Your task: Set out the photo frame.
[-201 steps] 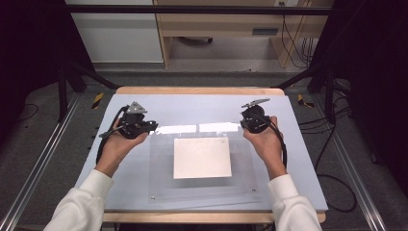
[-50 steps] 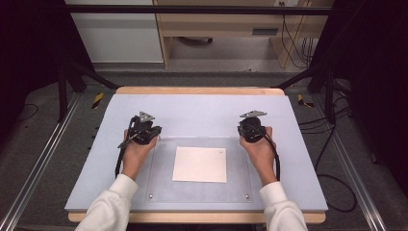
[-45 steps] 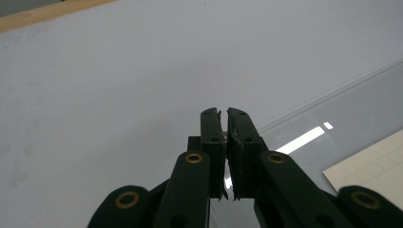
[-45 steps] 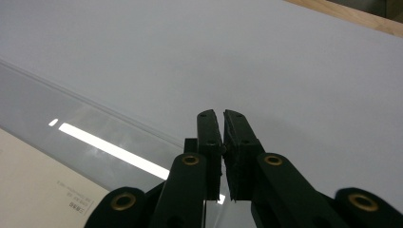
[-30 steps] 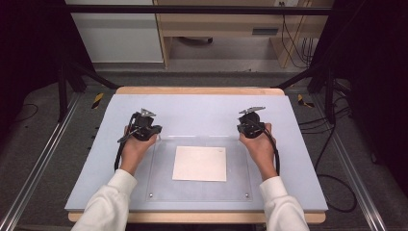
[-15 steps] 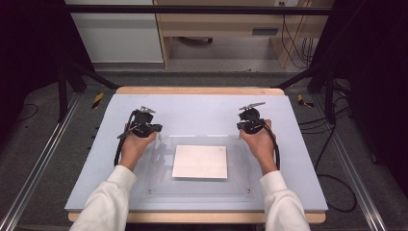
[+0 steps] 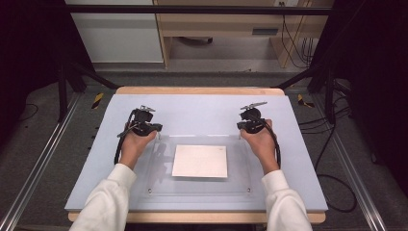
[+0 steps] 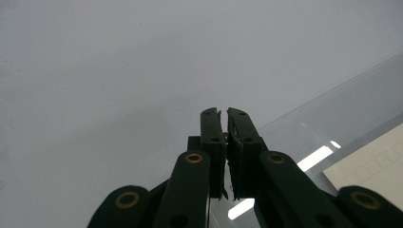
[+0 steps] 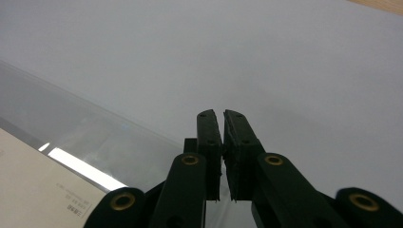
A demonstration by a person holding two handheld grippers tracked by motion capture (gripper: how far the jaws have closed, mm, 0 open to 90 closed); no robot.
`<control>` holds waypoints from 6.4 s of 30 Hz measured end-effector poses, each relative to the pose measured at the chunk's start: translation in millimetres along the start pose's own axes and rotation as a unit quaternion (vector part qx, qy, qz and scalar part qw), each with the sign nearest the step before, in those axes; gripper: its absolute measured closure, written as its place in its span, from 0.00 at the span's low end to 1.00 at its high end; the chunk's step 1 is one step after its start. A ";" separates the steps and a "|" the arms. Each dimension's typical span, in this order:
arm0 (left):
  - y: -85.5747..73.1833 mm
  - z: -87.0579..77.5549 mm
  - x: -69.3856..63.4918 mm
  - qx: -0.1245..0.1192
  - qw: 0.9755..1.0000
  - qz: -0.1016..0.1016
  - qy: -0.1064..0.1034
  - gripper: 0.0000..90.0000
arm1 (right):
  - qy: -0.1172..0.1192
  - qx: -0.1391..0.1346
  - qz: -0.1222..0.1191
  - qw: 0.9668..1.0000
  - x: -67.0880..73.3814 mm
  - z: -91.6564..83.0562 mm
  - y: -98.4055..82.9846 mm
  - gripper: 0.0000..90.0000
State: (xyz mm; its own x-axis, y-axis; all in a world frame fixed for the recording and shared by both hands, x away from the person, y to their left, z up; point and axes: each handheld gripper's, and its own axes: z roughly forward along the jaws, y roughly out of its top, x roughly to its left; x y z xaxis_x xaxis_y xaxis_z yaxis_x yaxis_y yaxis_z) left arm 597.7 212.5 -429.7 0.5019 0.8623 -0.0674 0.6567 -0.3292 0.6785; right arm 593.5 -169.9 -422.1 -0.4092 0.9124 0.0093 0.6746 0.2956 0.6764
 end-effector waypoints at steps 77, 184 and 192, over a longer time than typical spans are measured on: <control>7.7 6.9 5.2 0.021 1.000 -0.016 -0.012 0.94 | 0.020 -0.118 -0.172 0.978 50.1 -139.0 -194.4 0.11; -62.7 -158.1 -106.8 -0.120 0.955 0.262 -0.076 0.30 | 0.045 -0.136 -0.200 0.969 60.0 -143.1 -125.1 0.50; -53.2 -164.0 -107.6 -0.134 0.951 0.270 -0.070 0.34 | 0.050 -0.144 -0.191 0.970 57.4 -147.0 -113.2 0.54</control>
State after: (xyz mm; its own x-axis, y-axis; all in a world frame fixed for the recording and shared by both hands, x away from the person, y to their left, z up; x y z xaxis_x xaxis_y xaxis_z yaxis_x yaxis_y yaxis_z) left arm 416.4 200.3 -338.6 0.8079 0.5293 0.2592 0.1250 -0.5837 0.8023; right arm 403.4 -192.7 -389.8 -0.6632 0.7151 -0.2208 0.2677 0.5021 0.8223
